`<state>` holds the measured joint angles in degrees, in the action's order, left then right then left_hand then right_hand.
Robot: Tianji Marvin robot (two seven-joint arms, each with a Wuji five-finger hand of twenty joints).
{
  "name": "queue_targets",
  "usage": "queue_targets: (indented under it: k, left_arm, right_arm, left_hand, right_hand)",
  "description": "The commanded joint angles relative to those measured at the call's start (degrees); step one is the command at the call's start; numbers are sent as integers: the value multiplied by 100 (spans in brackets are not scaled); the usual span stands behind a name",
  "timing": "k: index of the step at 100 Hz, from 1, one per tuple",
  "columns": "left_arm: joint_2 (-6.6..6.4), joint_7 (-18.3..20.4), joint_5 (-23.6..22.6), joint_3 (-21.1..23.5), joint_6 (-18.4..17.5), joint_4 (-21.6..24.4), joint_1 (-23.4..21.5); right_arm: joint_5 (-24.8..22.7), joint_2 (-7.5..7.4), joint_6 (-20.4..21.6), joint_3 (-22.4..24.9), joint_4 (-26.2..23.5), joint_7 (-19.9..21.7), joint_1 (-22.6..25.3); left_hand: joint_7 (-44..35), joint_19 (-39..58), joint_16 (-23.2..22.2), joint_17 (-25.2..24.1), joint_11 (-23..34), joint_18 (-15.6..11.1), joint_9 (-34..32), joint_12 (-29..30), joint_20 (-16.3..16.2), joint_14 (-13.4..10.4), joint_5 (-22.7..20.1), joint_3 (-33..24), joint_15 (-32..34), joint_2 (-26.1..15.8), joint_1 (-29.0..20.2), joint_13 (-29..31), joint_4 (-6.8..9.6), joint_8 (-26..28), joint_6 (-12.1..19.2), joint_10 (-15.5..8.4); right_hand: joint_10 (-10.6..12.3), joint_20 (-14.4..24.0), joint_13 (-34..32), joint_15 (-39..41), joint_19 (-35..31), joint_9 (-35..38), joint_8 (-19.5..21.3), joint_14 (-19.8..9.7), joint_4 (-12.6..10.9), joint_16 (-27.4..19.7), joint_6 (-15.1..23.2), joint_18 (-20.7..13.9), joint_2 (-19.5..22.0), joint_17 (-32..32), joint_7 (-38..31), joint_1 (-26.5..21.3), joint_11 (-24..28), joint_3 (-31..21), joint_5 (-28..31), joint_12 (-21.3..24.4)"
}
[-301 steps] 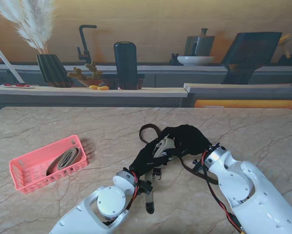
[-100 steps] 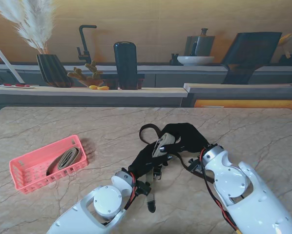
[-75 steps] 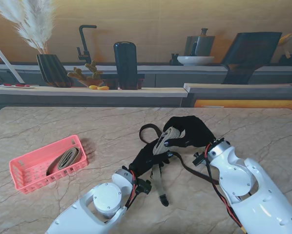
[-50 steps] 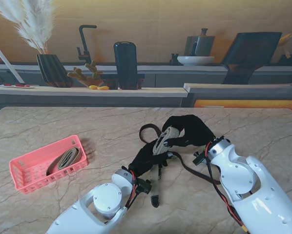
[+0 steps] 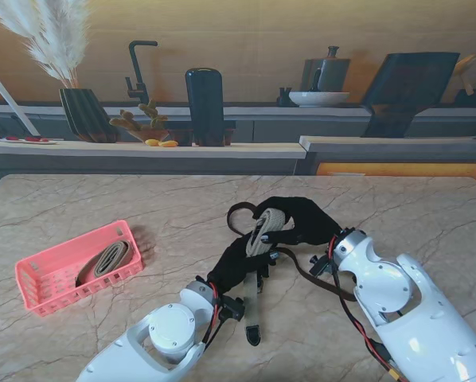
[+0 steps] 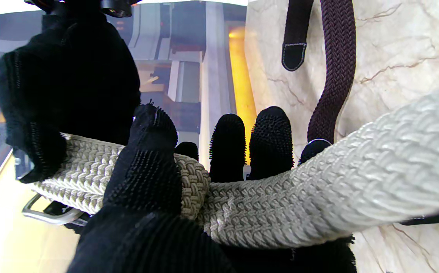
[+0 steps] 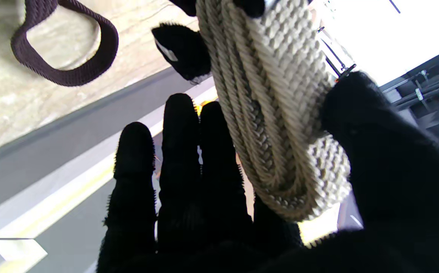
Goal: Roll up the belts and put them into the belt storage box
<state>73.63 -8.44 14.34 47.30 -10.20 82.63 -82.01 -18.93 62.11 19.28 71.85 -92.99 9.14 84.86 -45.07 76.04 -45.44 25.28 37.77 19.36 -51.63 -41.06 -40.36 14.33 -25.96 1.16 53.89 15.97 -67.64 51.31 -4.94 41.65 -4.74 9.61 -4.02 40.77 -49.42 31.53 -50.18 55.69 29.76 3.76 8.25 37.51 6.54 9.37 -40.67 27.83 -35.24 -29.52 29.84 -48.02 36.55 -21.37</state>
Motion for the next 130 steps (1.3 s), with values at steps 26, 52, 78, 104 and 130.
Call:
queue_targets:
  k: [26, 52, 78, 104, 130]
  left_arm:
    - [26, 63, 207, 25, -73, 120, -73]
    - [17, 312, 584, 114, 308, 86, -37]
    - [-87, 874, 849, 143, 399, 51, 24]
    - [-125, 1084, 973, 165, 621, 93, 33]
    - [-148, 1529, 1625, 283, 857, 141, -17]
  right_arm:
    - [724, 54, -309, -251, 344, 301, -177]
    - [-411, 176, 238, -124, 155, -838, -58]
    - [-1580, 219, 728, 27, -43, -1690, 2]
    - [-2411, 234, 1047, 39, 10, -2362, -75]
    - [-3163, 217, 1302, -92, 298, -3064, -197]
  left_hand:
    - [-364, 138, -5, 13, 32, 9, -293, -179, -38, -44, -320, -558, -152, -653, -379, 98, 189, -80, 515, -258]
    - [1629, -1237, 601, -708, -1230, 195, 929, 1085, 583, 37, 380, -2685, -1738, 918, 2422, -1086, 145, -1186, 28, -37]
    - [1987, -1605, 774, -873, -1554, 264, 1104, 1333, 699, -2, 430, -2826, -2156, 1164, 2529, -1271, 146, -1409, 53, -37]
    - [2008, -1680, 891, -733, -1564, 157, 922, 1413, 750, 65, 265, -2791, -2289, 1004, 2312, -1145, 149, -1423, -71, 64]
    - [2206, -1579, 1110, -781, -1695, 197, 779, 1567, 883, 259, -134, -1480, -2347, 391, 2134, -1172, 229, -1510, -263, 304]
  right_hand:
    - [224, 148, -824, 389, -140, 1643, -1218, -193, 385, 208, 905, 73, 365, 332, -2187, -1437, 367, 98, 1337, -55]
    - [263, 130, -934, 533, -315, 1743, -1331, -235, 472, 254, 1067, -60, 277, 492, -2417, -1310, 437, -239, 1432, -34]
    - [353, 70, -897, 558, -348, 1678, -1299, -323, 502, 236, 1184, -158, 356, 530, -2485, -1226, 488, -293, 1322, -26]
    - [433, -4, -875, 581, -369, 1616, -1293, -401, 518, 204, 1297, -237, 429, 552, -2539, -1174, 549, -272, 1215, 8]
    - [515, -73, -845, 580, -366, 1554, -1301, -484, 525, 165, 1396, -316, 499, 551, -2602, -1133, 604, -238, 1119, 52]
